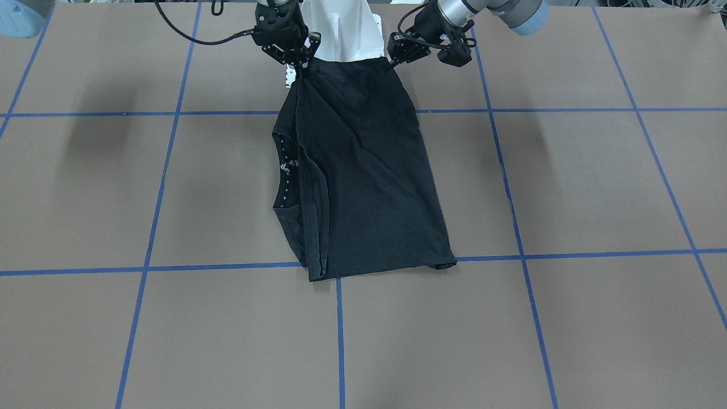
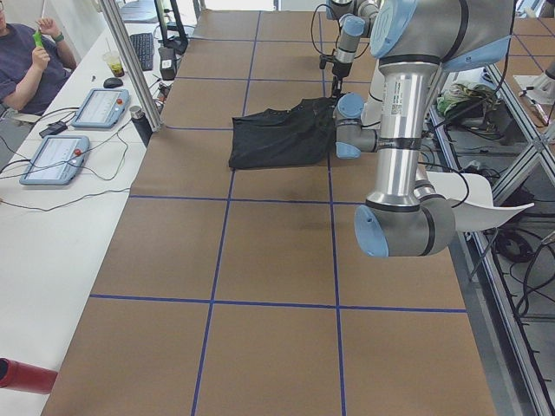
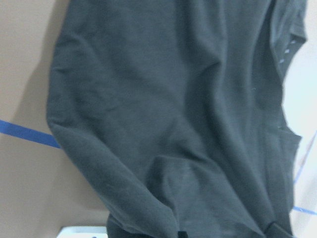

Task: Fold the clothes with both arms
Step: 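Pull the shirt toward the robot with both grippers, then lift the near edge with both grippers and fold it away from the robot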

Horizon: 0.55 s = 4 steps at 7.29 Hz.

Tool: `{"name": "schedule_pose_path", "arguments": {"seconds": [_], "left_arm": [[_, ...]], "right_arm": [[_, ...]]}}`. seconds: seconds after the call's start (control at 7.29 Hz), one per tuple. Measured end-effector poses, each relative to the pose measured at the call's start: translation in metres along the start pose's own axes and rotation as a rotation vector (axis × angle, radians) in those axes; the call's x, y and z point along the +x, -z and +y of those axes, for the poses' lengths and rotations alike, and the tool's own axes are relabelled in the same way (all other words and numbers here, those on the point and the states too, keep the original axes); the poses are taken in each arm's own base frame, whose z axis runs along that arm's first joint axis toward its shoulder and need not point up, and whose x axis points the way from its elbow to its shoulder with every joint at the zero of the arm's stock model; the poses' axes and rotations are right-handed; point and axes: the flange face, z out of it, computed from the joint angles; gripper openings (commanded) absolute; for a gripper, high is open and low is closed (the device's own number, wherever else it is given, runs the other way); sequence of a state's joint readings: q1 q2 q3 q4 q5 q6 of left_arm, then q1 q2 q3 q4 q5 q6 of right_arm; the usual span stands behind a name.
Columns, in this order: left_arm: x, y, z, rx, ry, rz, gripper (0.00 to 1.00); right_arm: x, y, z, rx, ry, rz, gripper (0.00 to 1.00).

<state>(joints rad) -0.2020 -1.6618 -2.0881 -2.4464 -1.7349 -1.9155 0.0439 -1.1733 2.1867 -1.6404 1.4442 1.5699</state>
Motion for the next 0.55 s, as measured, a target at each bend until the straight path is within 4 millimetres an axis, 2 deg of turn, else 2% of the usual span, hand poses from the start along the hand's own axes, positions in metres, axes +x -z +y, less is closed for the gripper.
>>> {"name": "schedule_pose_path", "arguments": {"seconds": [0.14, 0.27, 0.55], "left_arm": [[0.007, 0.011, -0.015, 0.005, -0.012, 0.006, 0.0], [0.014, 0.023, -0.035, 0.025, -0.014, 0.012, 0.0], [0.03, 0.046, -0.075, 0.103, -0.009, 0.035, 0.0]], "right_arm": [[0.001, 0.003, -0.009, 0.012, -0.009, 0.006, 0.0], [0.004, 0.004, -0.027, 0.037, -0.025, 0.013, 0.0], [0.002, 0.01, -0.074, 0.096, -0.076, 0.014, 0.0]]}}
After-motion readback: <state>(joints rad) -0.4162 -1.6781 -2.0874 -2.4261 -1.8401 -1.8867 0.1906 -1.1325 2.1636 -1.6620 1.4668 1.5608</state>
